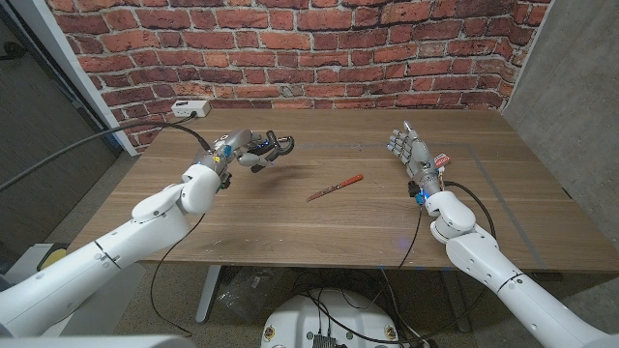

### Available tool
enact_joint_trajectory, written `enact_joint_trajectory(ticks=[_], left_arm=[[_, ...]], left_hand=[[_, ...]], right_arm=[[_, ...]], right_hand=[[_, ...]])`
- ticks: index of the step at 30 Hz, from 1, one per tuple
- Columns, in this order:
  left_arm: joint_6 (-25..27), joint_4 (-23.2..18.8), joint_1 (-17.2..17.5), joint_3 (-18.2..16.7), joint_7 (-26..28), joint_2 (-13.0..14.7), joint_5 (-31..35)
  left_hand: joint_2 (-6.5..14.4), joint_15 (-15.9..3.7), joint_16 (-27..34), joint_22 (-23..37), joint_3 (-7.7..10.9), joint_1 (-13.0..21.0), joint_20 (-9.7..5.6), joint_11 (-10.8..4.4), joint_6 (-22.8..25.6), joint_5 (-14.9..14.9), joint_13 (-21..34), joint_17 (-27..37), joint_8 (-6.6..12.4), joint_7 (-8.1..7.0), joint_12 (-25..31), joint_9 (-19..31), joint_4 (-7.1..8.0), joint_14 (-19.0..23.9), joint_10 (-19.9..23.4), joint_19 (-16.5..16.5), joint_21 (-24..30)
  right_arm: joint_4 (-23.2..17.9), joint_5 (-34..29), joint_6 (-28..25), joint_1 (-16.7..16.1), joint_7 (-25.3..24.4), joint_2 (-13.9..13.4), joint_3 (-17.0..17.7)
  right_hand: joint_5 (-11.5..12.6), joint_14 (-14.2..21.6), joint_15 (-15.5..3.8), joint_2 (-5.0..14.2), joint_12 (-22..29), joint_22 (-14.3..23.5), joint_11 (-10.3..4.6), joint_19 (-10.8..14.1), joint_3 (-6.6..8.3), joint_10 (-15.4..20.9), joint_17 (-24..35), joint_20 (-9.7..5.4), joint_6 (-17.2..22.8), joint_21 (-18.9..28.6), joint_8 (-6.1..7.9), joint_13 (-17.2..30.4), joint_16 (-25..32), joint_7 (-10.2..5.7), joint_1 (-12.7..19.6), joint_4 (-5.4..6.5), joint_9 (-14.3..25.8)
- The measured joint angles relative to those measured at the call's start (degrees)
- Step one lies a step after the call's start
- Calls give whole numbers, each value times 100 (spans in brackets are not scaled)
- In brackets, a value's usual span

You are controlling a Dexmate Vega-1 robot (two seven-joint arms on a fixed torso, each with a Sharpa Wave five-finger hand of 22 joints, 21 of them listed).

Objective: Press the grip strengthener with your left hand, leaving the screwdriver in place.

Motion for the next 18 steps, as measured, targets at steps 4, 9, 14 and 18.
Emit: enact_joint_trajectory(ticks=[4, 9, 14, 18], left_arm=[[-507, 306, 149, -272, 235, -156, -267], [-1252, 710, 212, -450, 524, -375, -586], [-1807, 954, 212, -523, 694, -519, -791], [-2250, 1181, 178, -573, 827, -666, -914]], left_hand=[[7, 9, -9, 0, 1, -7, 23, 1, 0, -1, 0, 0, -18, 0, 0, -4, -1, -9, 0, -23, -1], [7, 20, -21, -5, 141, -7, 30, 11, 0, -22, 0, -5, -22, 0, 0, -3, -141, -20, -9, -32, -20], [7, -12, -22, -4, 142, -7, 39, 28, -1, -40, 0, -8, -39, 1, -33, 0, -142, -52, -25, -41, 1], [7, 0, -50, -2, 142, -7, 40, 33, -27, -40, 0, -4, -40, 29, -33, 1, -142, -62, -29, -41, 2]], right_arm=[[17, -12, 24, 16, 9, 9, 0], [37, -27, 44, 34, 12, 21, -1], [56, -35, 58, 49, 15, 33, -3], [71, -37, 68, 56, 16, 41, -3]], right_hand=[[0, 21, -21, 0, 0, 0, 0, 19, 0, 0, 0, 19, 0, 0, 0, 0, 0, 0, 0, 0, 0], [0, 21, -21, 0, 0, 0, 0, 20, 0, 0, 0, 20, 0, -19, 0, 0, 0, 0, 0, 0, 0], [0, 22, -21, 0, 0, 0, 0, 20, 0, 0, 0, 20, 0, -22, 0, 0, 0, 0, 0, 0, 0], [0, 22, -21, 0, 1, 0, 0, 20, 0, 0, 0, 20, 0, -22, 0, 0, 0, 0, 0, 0, 0]])
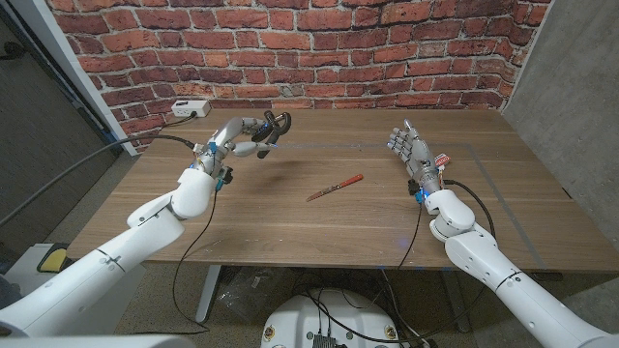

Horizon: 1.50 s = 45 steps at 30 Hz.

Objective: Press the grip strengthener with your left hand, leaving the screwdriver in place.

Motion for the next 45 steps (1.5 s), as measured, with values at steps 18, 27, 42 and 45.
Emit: enact_joint_trajectory(ticks=[18, 27, 42, 45], left_arm=[[-975, 620, -203, -11, 185, -425, -132], [-1282, 767, -265, 9, 72, -539, -236], [-1315, 730, -236, -15, 24, -669, -291], [-1299, 717, -228, -16, 25, -692, -293]], left_hand=[[-50, -12, 7, 2, 56, 50, -13, -13, 51, -37, 0, -4, -27, 50, 1, -3, -56, 56, 57, 13, 22], [-174, 29, 68, 2, 111, 174, 20, -49, 164, -14, 38, 12, -27, 58, 1, -3, -111, 165, 102, 91, 90], [-351, 120, 183, 57, 111, 351, 111, -88, 461, -22, 149, 78, 24, 47, 118, 8, -111, 438, 333, 243, 307], [-383, 129, 183, 58, 111, 383, 111, -94, 496, -23, 153, 80, 55, 15, 118, 13, -111, 448, 345, 243, 338]], right_arm=[[17, -63, 92, 10, -25, 26, 4], [22, -80, 133, 18, -21, 38, 5], [22, -101, 165, 38, 13, 39, 6], [22, -102, 168, 44, 21, 41, 6]], right_hand=[[0, 0, 0, 0, 0, 0, 0, 0, 0, 0, 0, 0, 0, -24, 0, 0, 0, 0, 0, 0, 0], [0, 0, 0, 0, 0, 10, 0, -1, 0, 0, 0, 0, 0, -24, 0, 0, -27, 0, 0, 0, 0], [0, 24, 22, 0, 0, 30, 0, -1, 0, 0, 0, 0, 0, -24, 0, 0, -26, 0, 0, 0, 0], [0, 25, 21, 0, 0, 29, 0, -1, 0, 0, 0, 0, 0, -24, 0, 0, -26, 0, 0, 0, 0]])
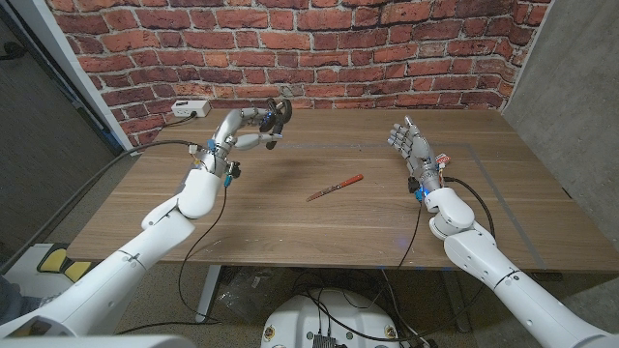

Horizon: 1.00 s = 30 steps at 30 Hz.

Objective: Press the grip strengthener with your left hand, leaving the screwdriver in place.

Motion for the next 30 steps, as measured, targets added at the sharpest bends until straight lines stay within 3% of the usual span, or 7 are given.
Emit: enact_joint_trajectory(ticks=[9, 13, 23, 30], left_arm=[[87, -56, 23, 3, 13, -88, -26], [88, -57, 25, 11, 26, -124, -52], [87, -59, 61, 20, 104, -211, -63], [187, -117, 76, 50, 190, -262, 27]], left_hand=[[-264, -44, 0, 113, 0, 264, -53, -42, 225, 52, 70, 40, 48, -36, 0, -4, 0, 80, 101, 6, 112], [-373, -105, 0, 185, 0, 373, -8, -42, 343, 52, 102, 84, 61, -38, 33, -4, 0, 142, 204, 51, 305], [-511, -87, 131, 353, 0, 511, 1, -32, 701, 51, 196, 199, 124, -66, 138, -45, 0, 323, 524, 61, 647], [-595, -112, 183, 388, 0, 594, 1, -50, 949, 68, 286, 297, 266, -133, 182, -57, 0, 441, 729, 61, 943]], right_arm=[[12, -3, 15, 20, 23, 9, -11], [14, -3, 15, 23, 24, 11, -16], [27, -5, 14, 40, 27, 24, -31], [33, -5, 13, 46, 34, 33, -41]], right_hand=[[0, -1, -1, 0, 0, 0, 0, 0, 0, 0, 0, 0, 0, 0, 0, 0, 0, 0, 0, 0, 0], [0, -1, -1, 0, 0, 0, 0, 0, 0, 0, 0, 0, 0, 0, 0, 0, 0, 0, 0, 0, 0], [0, -1, -2, 0, 0, -1, 0, 0, 0, 0, 0, 0, 0, -40, 0, 0, 0, 0, 0, 0, 0], [0, -1, -2, 0, 0, -1, 0, 0, 0, 0, 8, 0, 0, -39, 0, 0, 1, 0, 0, 0, 0]])
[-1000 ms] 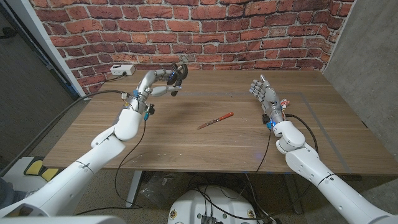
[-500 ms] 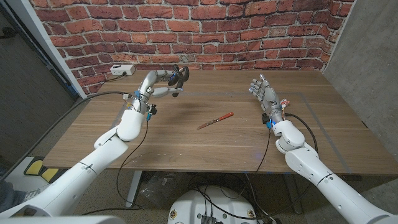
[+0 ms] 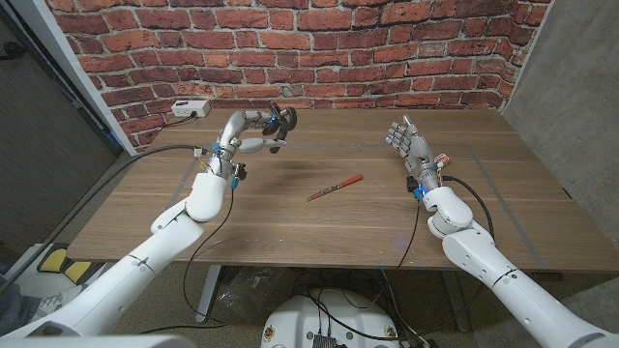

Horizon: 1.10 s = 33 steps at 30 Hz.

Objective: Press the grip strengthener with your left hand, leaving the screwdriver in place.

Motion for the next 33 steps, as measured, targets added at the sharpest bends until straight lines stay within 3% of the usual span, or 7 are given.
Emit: enact_joint_trajectory(ticks=[6, 18, 33], left_arm=[[117, -50, 6, 29, 95, -44, 89], [332, -88, 10, 67, 192, -145, 64], [639, -292, 94, 89, 314, -219, -10]], left_hand=[[-30, -21, 0, 1, 0, 30, 0, 12, 63, 118, -18, -47, 144, -21, -2, -43, 0, 100, 109, 0, 257], [-53, -22, 0, -9, 0, 52, 0, 23, 93, 118, -49, -100, 171, -30, -29, -67, 0, 162, 248, 0, 401], [-218, -136, 42, -143, 0, 217, 0, 8, 143, 42, 351, 101, 625, -37, -30, -63, 0, 232, 378, 0, 722]], right_arm=[[-1, 0, 0, -6, 0, 1, -1], [-78, -3, -18, -67, -18, -42, 13], [-190, -5, -78, -131, -41, -112, 43]], right_hand=[[0, 6, -6, 0, 0, 0, 0, 0, 0, 0, 5, 0, 0, -8, 0, 0, 0, 0, 0, 0, 0], [0, 8, -8, 0, 0, -1, 0, 21, 0, 0, 4, -21, 0, -22, 0, 0, 3, 0, 0, 0, 0], [0, 8, -8, 0, 0, -1, 0, 21, 0, 0, -11, -21, 0, -44, 0, 0, 4, 0, 0, 0, 0]])
